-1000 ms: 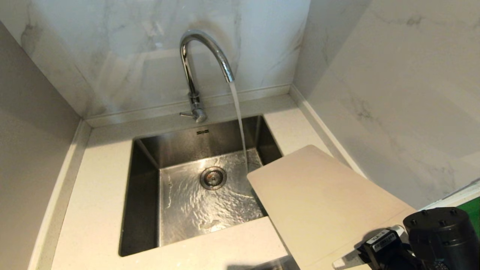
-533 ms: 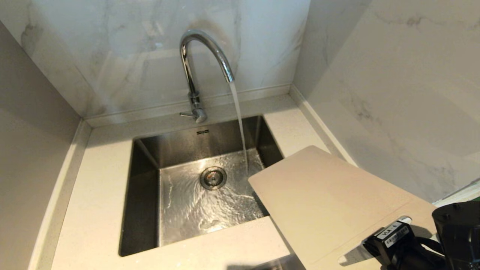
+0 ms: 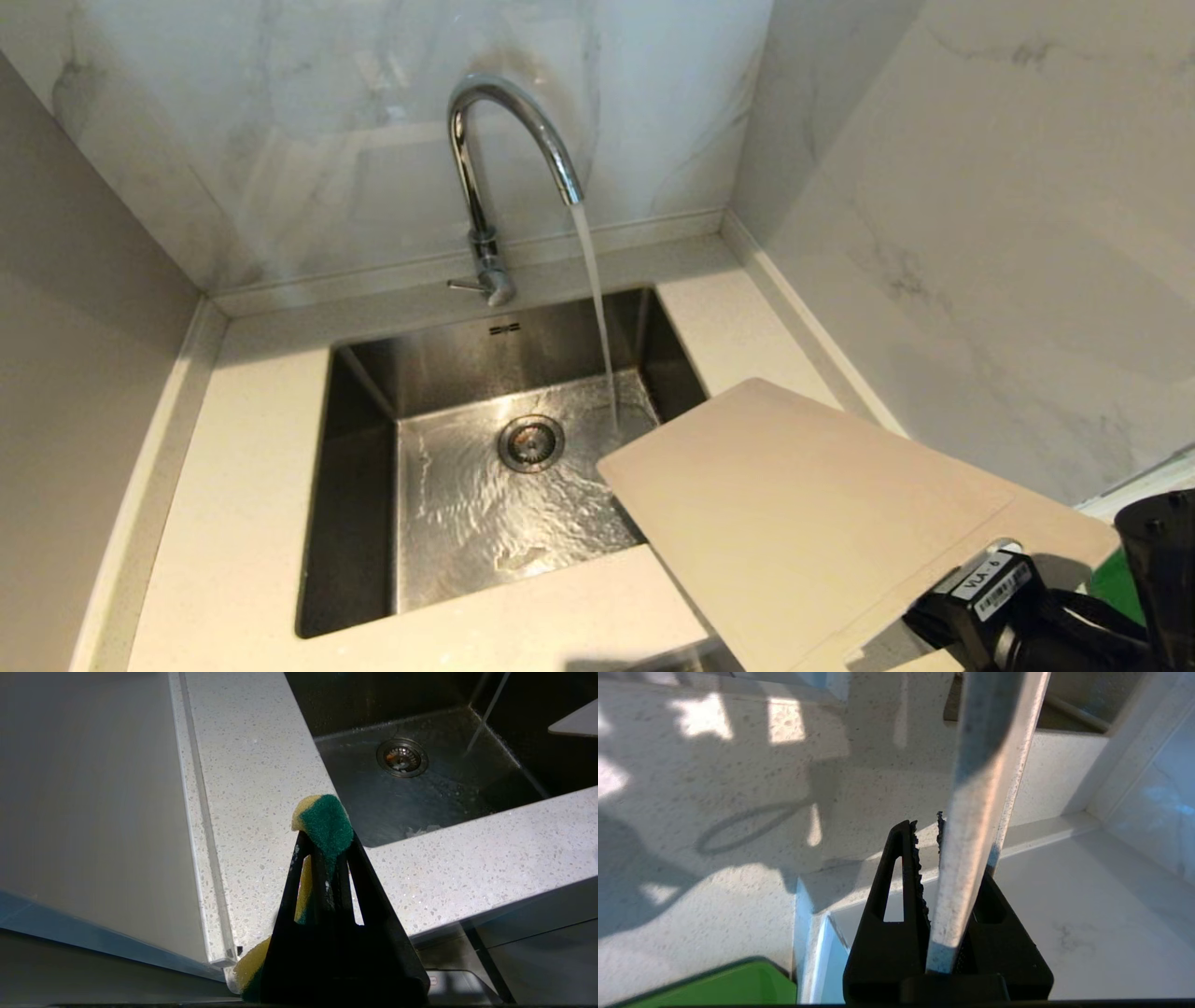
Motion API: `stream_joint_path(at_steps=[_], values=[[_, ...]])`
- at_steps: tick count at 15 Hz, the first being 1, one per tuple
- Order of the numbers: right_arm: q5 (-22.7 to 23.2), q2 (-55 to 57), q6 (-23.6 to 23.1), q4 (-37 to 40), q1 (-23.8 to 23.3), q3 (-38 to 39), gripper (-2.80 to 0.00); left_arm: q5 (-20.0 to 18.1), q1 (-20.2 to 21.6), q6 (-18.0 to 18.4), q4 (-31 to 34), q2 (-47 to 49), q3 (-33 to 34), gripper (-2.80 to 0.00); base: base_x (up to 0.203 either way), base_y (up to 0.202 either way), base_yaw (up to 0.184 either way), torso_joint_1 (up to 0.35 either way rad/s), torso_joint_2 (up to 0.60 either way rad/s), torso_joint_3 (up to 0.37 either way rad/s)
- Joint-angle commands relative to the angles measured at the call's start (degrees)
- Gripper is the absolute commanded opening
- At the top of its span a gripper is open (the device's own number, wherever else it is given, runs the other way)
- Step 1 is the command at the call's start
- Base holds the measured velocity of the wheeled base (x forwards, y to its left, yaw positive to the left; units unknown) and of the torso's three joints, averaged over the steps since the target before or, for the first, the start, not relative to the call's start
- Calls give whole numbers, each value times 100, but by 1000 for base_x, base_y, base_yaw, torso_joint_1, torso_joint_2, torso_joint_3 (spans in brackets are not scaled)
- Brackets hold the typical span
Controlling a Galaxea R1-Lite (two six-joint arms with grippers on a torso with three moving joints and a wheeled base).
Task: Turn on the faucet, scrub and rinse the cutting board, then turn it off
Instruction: Pick up the cutting board
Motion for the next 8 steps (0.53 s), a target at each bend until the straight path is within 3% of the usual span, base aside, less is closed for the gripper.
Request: stream_joint_path(at_steps=[1, 3, 8], values=[[11, -156, -127, 751, 4, -533, -280, 4, 1, -3, -2, 9, 9, -280, 0, 0, 0, 0, 0, 0], [21, -159, -294, 1288, 4, -945, -280, 4, 1, -8, -2, 9, 9, -280, 0, 0, 0, 0, 0, 0], [365, -445, -542, 1384, 5, -1049, -280, 4, 1, -12, -2, 9, 9, -280, 0, 0, 0, 0, 0, 0]])
